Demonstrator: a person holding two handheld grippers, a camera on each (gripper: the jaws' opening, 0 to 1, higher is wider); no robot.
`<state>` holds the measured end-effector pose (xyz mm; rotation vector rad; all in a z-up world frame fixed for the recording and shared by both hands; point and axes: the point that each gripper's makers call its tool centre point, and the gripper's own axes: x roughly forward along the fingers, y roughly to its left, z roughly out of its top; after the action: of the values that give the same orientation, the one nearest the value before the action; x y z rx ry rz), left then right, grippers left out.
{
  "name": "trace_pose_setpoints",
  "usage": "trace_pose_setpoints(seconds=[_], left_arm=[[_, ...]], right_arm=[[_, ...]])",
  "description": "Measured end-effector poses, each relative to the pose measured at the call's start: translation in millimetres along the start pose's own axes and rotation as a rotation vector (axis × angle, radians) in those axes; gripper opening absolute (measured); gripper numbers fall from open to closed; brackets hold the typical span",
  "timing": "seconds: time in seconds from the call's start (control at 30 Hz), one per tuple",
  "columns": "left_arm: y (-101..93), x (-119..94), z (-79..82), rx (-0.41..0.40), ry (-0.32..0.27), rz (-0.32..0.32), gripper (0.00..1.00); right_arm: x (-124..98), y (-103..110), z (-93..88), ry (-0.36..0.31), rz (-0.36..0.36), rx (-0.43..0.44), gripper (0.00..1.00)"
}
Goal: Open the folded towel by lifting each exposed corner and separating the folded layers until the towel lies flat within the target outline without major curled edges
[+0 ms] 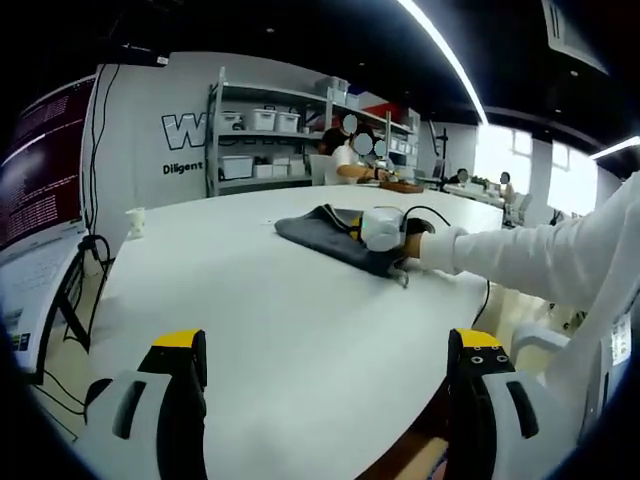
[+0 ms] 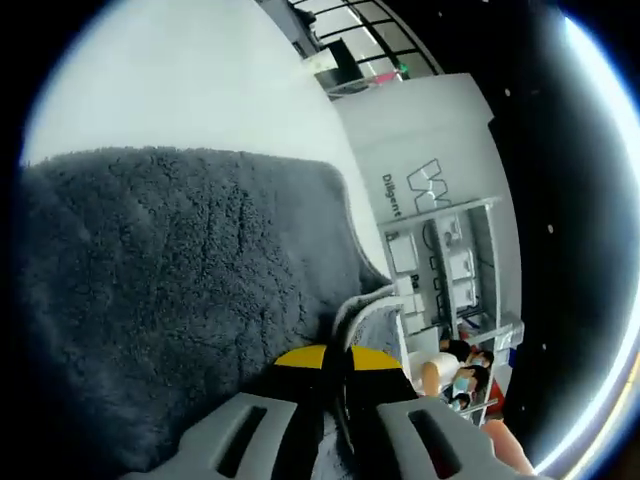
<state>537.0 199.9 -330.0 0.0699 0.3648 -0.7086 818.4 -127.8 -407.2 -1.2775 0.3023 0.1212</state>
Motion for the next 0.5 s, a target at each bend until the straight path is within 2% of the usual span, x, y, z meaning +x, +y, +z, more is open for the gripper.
trace_pose_setpoints(seconds=[0.3, 0.5], left_arm=[[-6.0, -2.5, 4.4, 0.011, -0.014, -0.008, 0.99], [-5.8, -5.1, 6.4, 0.027, -0.019, -0.002, 0.99]], right_arm=[[1.0, -5.6, -0.5, 0.009, 0.025, -0.025, 0.00], [-6.0, -29.3, -0.6, 0.017, 0.016, 0.004, 0.00]])
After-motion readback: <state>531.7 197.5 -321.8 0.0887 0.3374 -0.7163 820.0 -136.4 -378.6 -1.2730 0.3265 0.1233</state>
